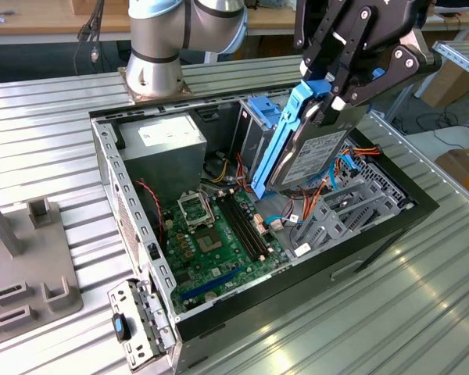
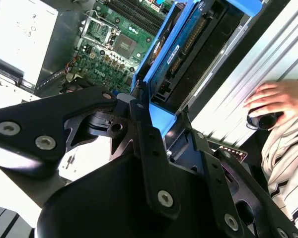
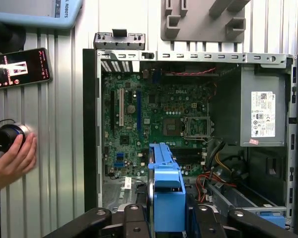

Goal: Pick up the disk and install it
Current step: 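Pick up the disk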

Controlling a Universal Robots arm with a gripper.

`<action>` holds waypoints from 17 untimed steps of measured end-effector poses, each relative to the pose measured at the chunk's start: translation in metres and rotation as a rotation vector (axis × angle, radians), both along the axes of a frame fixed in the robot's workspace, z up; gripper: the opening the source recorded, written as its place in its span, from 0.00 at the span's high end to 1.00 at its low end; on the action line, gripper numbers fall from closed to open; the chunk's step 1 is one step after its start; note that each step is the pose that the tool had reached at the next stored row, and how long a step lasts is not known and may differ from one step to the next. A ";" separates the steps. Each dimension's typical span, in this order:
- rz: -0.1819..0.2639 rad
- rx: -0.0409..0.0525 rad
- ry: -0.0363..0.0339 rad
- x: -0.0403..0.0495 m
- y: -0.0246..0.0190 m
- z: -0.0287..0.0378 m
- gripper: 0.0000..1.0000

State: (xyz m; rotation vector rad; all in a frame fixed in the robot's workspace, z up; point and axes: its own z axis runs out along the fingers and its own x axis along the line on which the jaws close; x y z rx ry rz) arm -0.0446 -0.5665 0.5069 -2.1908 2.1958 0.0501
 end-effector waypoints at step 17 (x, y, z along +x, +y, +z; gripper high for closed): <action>0.000 0.0000 0.0000 0.0191 0.0000 0.0000 0.63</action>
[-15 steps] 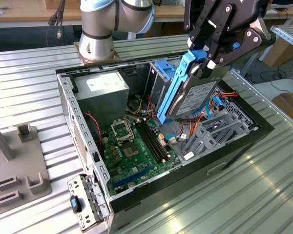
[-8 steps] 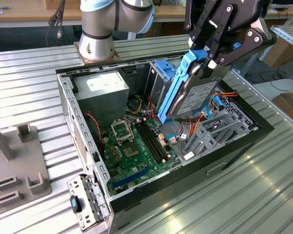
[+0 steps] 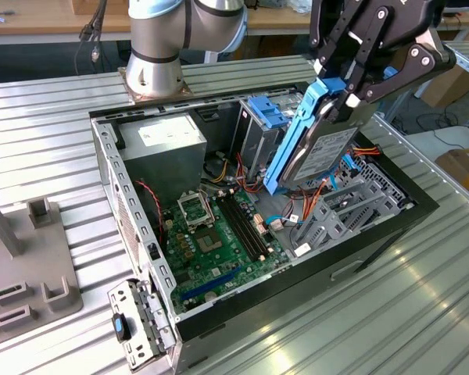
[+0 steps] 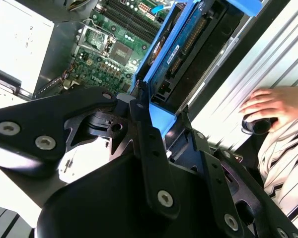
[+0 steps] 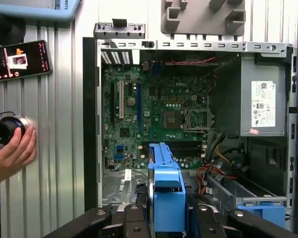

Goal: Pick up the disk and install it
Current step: 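Pick up the disk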

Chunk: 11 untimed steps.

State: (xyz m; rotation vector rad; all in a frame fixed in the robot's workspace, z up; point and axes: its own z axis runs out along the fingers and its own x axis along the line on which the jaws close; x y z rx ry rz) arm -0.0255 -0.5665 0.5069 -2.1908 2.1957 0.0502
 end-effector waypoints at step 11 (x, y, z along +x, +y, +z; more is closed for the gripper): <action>0.000 0.0000 0.0000 0.0112 0.0000 0.0000 0.63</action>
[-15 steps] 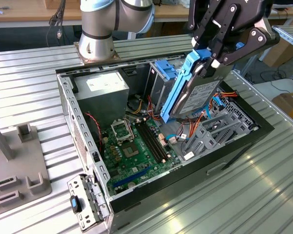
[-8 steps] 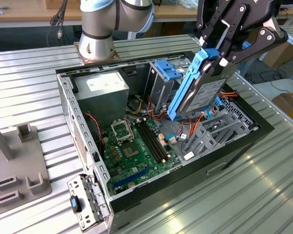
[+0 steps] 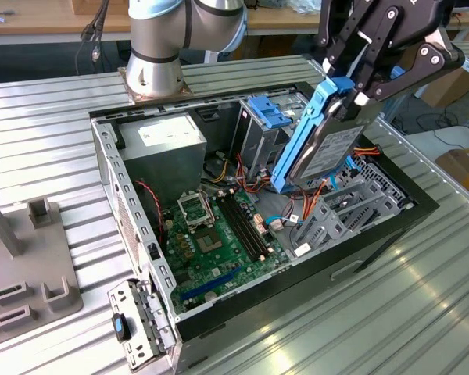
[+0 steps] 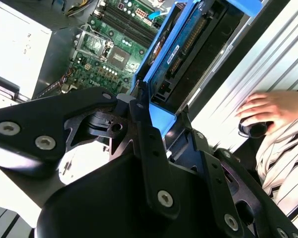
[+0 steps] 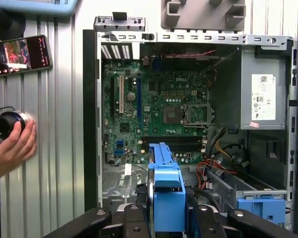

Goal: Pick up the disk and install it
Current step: 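Pick up the disk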

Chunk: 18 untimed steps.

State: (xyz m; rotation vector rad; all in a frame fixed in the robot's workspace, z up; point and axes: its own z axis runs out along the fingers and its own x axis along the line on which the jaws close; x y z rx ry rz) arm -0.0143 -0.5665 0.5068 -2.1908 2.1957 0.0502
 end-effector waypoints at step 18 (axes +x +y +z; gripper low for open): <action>0.000 -0.0001 0.0000 0.0593 0.0000 0.0000 0.63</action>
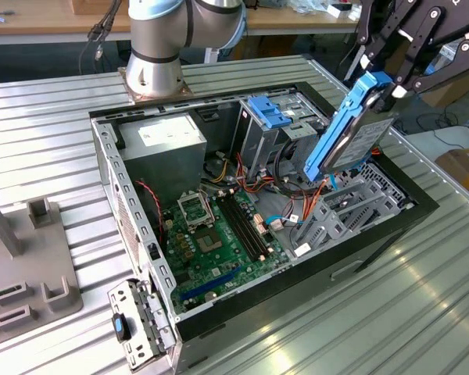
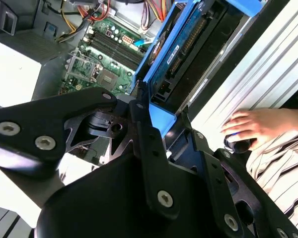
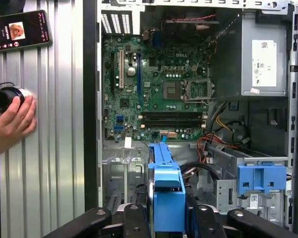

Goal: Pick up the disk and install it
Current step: 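Pick up the disk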

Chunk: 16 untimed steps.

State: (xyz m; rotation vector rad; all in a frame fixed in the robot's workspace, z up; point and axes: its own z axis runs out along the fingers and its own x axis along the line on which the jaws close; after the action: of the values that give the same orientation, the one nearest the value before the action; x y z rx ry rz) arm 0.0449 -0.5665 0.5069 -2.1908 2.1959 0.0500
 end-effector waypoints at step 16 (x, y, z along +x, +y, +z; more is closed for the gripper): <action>0.001 0.0001 0.0000 0.0287 -0.0325 -0.0003 0.63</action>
State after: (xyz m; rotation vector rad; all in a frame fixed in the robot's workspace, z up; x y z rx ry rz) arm 0.0736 -0.5990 0.5066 -2.1922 2.1943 0.0502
